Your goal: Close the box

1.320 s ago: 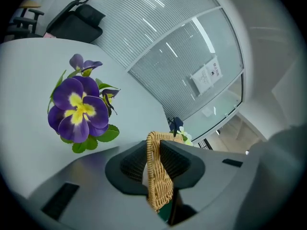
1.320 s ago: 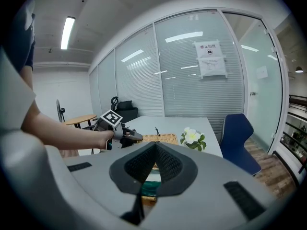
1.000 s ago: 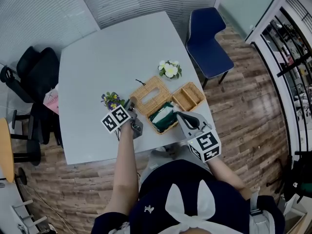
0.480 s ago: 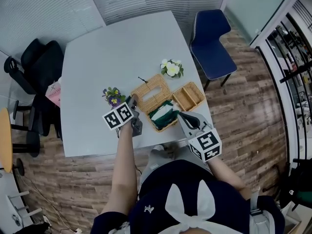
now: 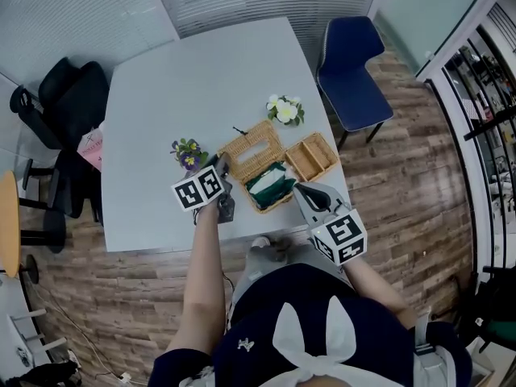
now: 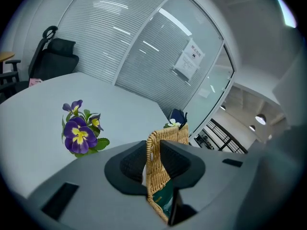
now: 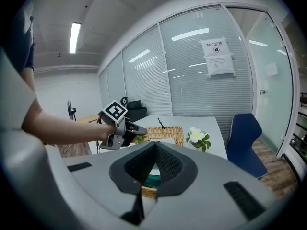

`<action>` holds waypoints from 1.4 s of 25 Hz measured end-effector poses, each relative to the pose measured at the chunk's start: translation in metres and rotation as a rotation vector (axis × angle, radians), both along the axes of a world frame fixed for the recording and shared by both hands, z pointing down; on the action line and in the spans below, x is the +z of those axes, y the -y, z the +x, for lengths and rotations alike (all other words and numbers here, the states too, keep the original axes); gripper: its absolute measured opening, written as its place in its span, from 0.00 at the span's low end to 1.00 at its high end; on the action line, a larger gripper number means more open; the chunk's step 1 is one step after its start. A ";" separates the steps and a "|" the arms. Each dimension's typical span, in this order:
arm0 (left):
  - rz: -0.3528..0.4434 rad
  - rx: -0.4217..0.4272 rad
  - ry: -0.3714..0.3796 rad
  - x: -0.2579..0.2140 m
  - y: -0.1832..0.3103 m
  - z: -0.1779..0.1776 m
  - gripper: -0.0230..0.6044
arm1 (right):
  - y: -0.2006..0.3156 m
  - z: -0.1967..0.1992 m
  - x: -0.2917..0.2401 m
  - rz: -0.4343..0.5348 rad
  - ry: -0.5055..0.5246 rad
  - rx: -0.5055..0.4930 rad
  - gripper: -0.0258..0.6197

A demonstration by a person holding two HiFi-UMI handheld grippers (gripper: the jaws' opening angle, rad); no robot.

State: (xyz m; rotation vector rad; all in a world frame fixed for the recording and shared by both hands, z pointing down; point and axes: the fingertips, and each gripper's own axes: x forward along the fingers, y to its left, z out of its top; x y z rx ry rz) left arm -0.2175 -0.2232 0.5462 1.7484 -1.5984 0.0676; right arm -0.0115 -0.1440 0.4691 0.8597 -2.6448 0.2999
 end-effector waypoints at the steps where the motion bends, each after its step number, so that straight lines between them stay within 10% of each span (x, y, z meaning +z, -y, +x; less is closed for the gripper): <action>1: 0.001 0.004 0.008 -0.001 -0.001 0.001 0.19 | -0.001 0.000 0.000 -0.001 0.001 -0.001 0.05; 35: 0.025 0.066 0.206 -0.019 -0.031 0.028 0.20 | -0.023 0.019 0.002 -0.004 0.018 -0.007 0.05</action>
